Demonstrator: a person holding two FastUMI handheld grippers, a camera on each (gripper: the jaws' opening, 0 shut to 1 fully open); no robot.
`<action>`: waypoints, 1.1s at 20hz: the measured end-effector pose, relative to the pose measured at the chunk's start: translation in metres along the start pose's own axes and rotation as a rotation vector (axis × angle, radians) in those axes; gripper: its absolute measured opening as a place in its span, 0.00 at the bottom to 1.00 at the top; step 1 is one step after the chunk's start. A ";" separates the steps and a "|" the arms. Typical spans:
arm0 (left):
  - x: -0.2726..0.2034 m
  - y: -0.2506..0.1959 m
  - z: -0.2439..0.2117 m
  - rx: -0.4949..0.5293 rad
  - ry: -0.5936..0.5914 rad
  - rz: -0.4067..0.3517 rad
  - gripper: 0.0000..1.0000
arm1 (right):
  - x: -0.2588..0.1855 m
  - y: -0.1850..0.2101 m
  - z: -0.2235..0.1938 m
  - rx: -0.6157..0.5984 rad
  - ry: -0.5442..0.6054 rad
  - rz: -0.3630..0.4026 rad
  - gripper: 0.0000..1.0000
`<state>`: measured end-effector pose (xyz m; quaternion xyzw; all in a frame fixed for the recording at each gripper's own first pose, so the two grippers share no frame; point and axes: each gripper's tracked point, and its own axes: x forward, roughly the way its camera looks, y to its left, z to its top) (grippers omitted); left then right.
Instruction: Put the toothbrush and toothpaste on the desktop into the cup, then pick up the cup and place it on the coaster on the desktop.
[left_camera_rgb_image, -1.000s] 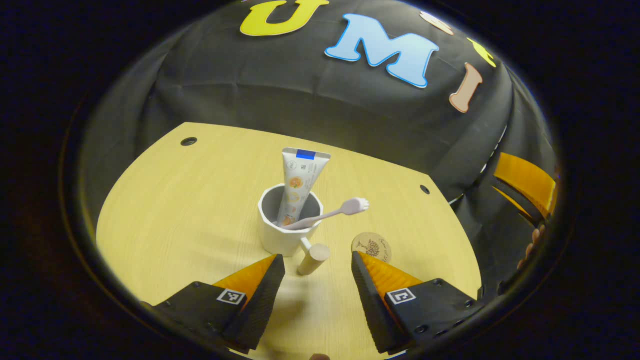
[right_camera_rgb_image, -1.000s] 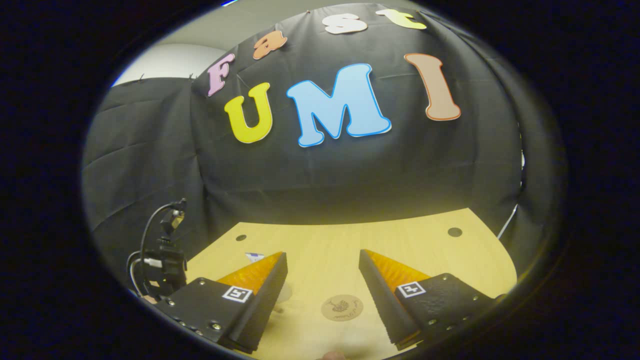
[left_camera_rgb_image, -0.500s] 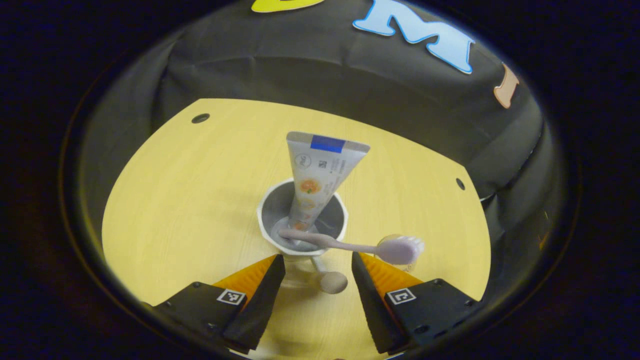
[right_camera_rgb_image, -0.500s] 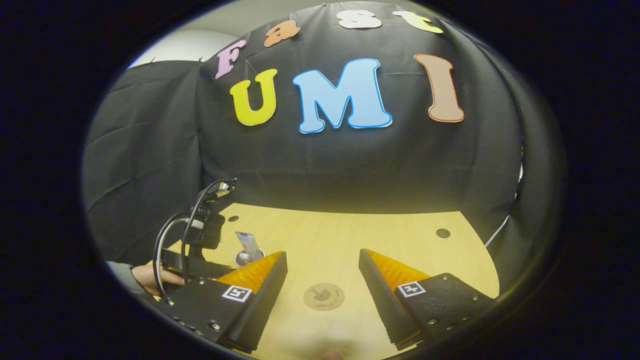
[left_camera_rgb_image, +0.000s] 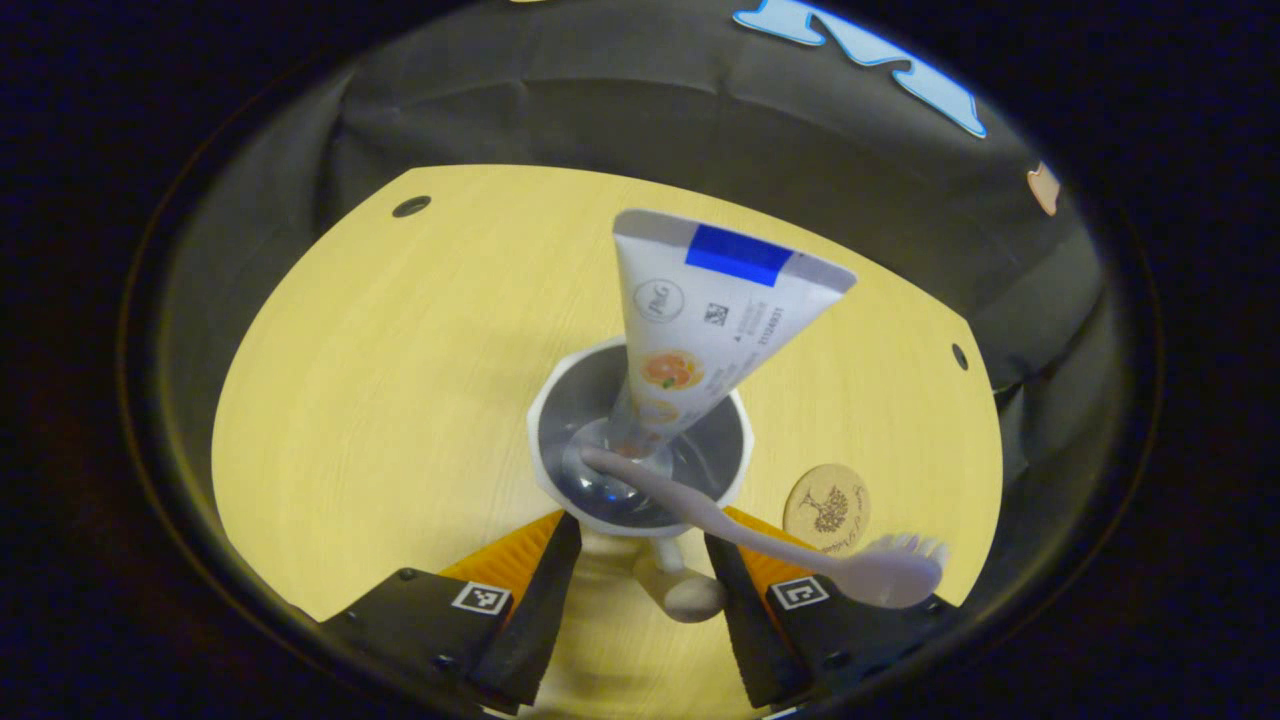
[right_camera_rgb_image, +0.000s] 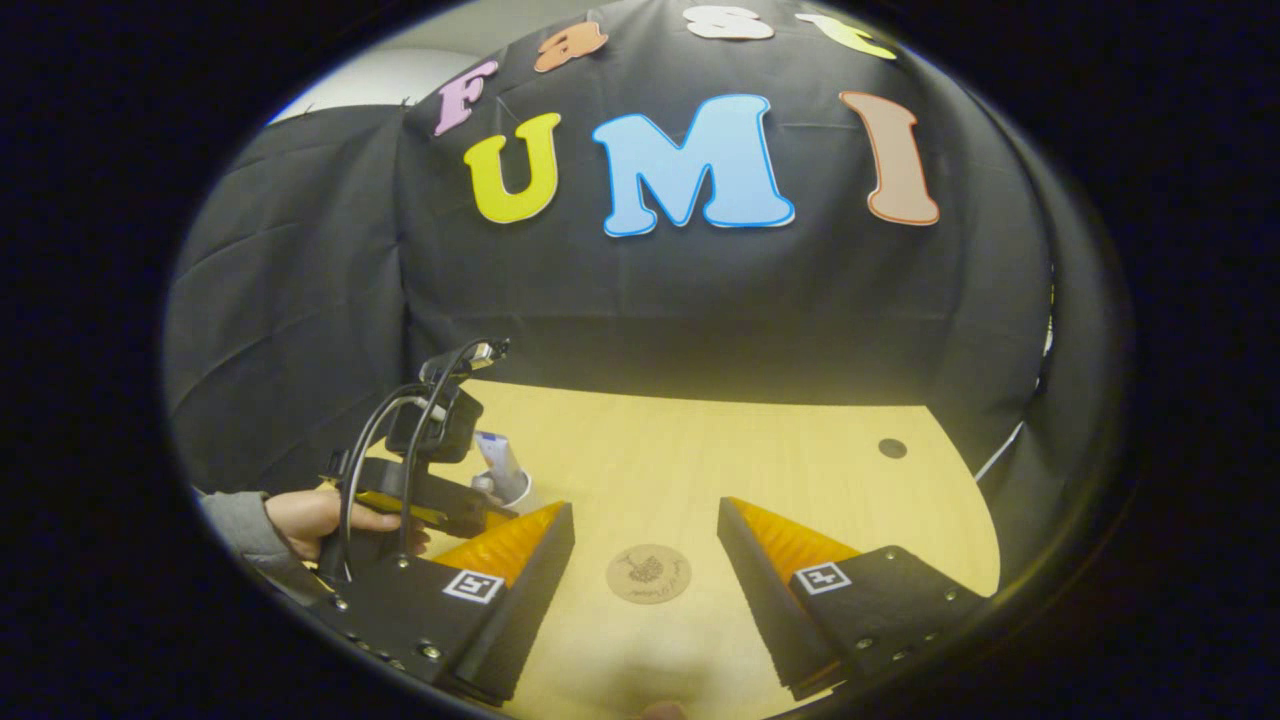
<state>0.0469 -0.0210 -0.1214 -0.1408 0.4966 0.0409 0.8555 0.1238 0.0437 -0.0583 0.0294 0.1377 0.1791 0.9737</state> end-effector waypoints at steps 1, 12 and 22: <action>0.001 -0.001 -0.001 0.006 0.005 0.000 0.72 | 0.002 -0.002 -0.001 0.008 0.004 -0.003 0.90; 0.001 -0.002 -0.011 0.100 0.042 0.053 0.32 | 0.003 -0.021 -0.007 0.087 0.024 -0.047 0.90; -0.015 -0.044 -0.008 0.184 -0.023 -0.011 0.34 | 0.004 -0.038 -0.008 0.114 0.027 -0.075 0.90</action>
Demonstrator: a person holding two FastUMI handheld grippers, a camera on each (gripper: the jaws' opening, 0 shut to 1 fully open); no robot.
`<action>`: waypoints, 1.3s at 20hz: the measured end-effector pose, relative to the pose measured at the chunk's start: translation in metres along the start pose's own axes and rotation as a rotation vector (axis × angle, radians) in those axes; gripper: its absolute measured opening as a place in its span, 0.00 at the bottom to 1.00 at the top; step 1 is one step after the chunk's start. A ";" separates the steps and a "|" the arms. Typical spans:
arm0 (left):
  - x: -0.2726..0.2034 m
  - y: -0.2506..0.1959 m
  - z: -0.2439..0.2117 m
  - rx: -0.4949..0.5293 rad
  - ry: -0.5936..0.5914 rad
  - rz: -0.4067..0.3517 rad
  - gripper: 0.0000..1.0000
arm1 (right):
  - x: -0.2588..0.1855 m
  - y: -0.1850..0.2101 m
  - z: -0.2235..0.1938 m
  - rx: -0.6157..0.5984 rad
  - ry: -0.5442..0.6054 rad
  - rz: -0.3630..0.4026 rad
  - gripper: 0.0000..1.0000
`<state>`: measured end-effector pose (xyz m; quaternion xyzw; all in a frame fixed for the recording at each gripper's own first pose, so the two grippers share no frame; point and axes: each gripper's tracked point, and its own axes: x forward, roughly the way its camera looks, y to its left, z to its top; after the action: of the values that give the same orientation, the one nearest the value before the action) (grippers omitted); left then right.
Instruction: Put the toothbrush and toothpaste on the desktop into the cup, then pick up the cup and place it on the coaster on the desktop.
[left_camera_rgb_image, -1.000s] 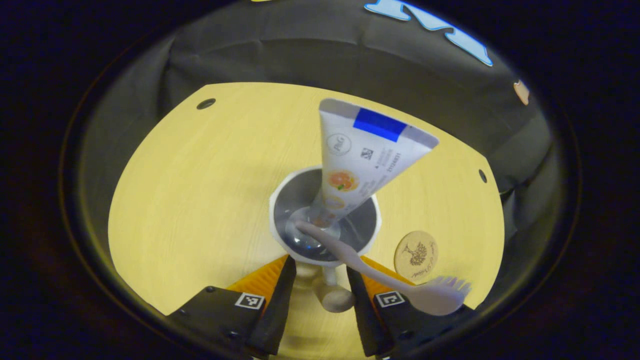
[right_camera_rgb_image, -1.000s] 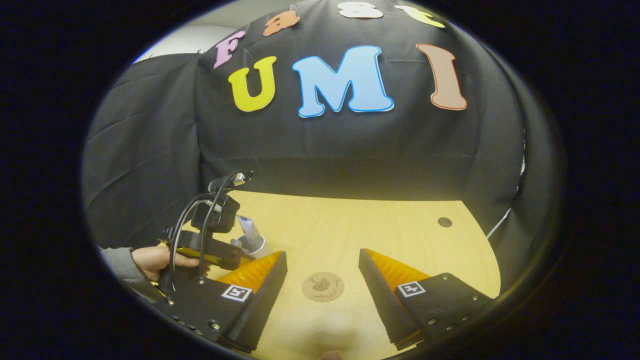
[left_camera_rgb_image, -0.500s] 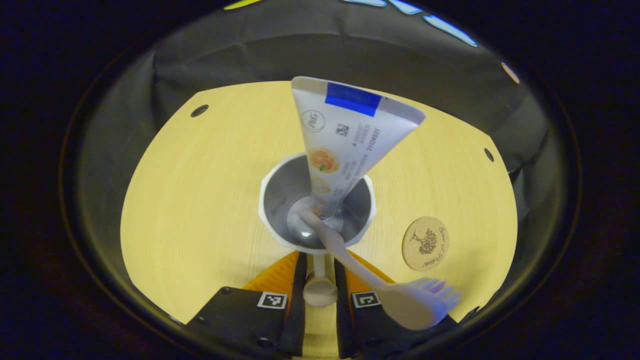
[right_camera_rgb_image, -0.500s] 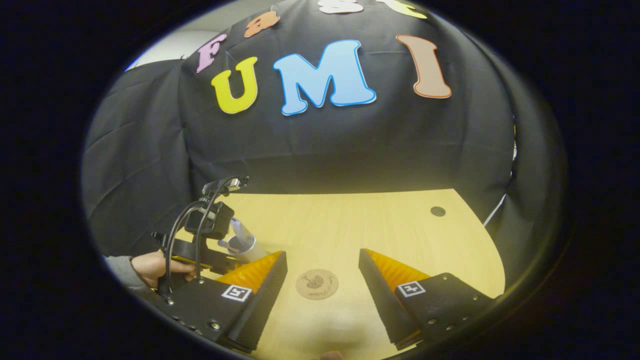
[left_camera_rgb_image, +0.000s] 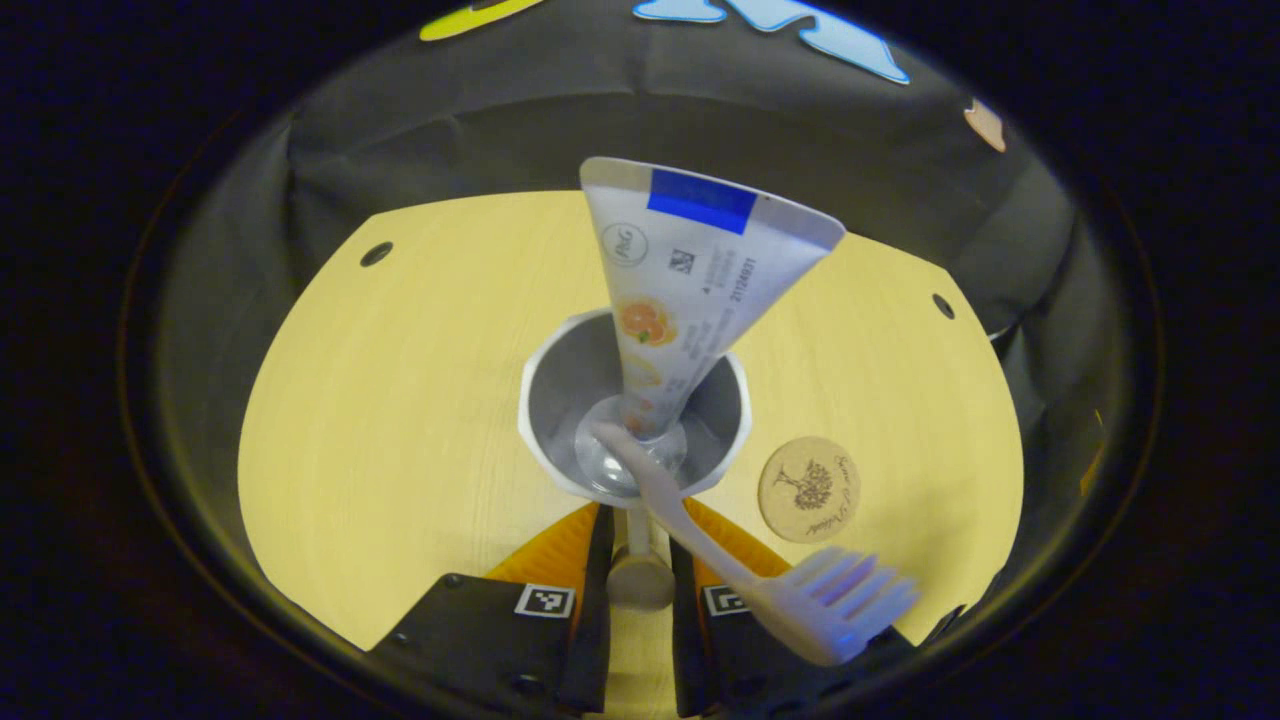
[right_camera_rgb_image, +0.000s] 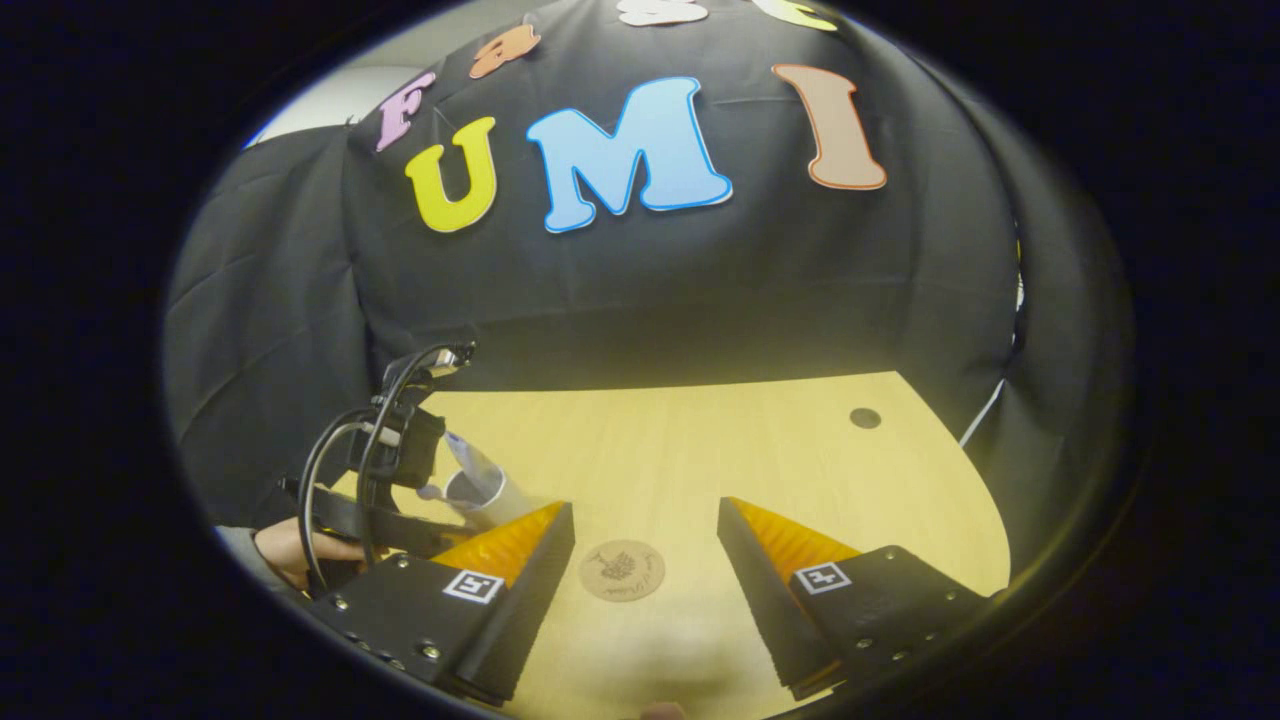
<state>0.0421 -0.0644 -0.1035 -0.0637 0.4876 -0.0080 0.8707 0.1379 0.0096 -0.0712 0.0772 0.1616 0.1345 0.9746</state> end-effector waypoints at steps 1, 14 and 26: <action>-0.003 -0.010 0.000 0.016 -0.003 -0.016 0.34 | -0.001 -0.002 0.001 0.002 -0.002 -0.004 0.90; -0.004 -0.116 -0.007 0.159 0.089 -0.153 0.34 | -0.019 -0.040 -0.009 0.057 0.007 -0.076 0.90; -0.014 -0.136 0.087 0.231 0.126 -0.127 0.33 | -0.031 -0.048 -0.015 0.092 0.010 -0.103 0.90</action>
<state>0.1156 -0.1888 -0.0309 0.0070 0.5322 -0.1233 0.8376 0.1158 -0.0432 -0.0856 0.1126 0.1764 0.0771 0.9748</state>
